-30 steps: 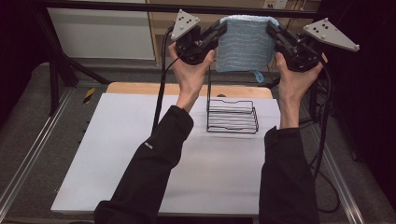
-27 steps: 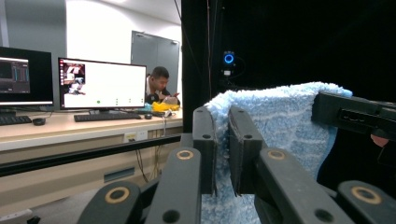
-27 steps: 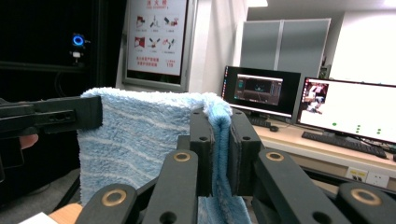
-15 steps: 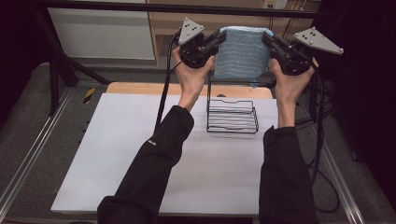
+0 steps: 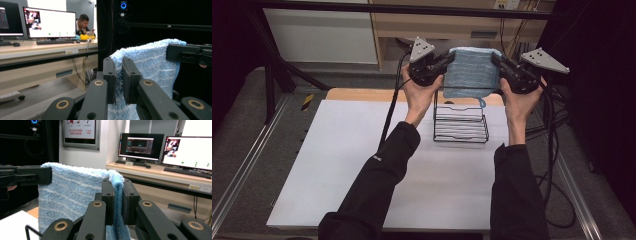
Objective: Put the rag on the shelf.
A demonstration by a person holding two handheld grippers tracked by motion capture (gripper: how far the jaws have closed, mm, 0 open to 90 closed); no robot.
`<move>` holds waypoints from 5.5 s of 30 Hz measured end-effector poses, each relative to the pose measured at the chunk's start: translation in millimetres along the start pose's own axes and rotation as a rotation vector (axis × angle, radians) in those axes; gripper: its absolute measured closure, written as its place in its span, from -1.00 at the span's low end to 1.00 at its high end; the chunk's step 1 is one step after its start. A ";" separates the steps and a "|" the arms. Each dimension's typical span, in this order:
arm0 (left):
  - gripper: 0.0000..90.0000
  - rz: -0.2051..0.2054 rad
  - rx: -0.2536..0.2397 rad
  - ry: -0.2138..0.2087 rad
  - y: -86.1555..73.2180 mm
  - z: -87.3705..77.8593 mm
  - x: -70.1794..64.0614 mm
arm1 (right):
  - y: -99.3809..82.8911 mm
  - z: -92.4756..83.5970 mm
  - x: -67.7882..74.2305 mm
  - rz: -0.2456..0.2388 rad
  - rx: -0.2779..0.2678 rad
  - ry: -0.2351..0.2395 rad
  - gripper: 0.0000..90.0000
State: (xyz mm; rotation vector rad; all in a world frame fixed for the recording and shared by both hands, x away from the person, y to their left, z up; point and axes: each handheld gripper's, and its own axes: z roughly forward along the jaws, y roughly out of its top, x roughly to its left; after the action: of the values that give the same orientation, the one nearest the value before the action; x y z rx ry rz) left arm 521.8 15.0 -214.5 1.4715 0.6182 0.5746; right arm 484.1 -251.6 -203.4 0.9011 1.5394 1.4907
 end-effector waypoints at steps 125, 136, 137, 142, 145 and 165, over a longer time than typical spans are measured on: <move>0.83 0.022 0.403 -0.127 -50.9 -29.1 -18.9 | -81.9 -42.1 7.2 0.056 0.271 0.164 0.84; 0.52 0.031 0.394 -0.107 -40.1 -40.2 -19.1 | -64.4 -48.6 14.8 0.053 0.266 0.183 0.64; 0.48 0.033 0.397 -0.103 -39.6 -41.1 -18.8 | -63.5 -48.8 15.0 0.054 0.265 0.186 0.61; 0.27 0.038 0.420 -0.092 -38.4 -46.5 -16.6 | -59.4 -51.0 15.8 0.058 0.264 0.187 0.44; 0.14 0.030 0.429 -0.085 -38.5 -50.1 -14.4 | -58.1 -52.5 15.6 0.060 0.263 0.186 0.34; -0.43 0.027 0.516 -0.068 -74.2 -99.5 6.3 | -70.6 -67.5 21.2 0.075 0.300 0.188 -0.62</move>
State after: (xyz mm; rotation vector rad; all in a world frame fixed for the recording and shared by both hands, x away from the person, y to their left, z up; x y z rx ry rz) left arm 456.0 89.4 -289.2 1.9760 0.7268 0.3976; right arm 416.6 -265.6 -275.7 1.0212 1.9227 1.4538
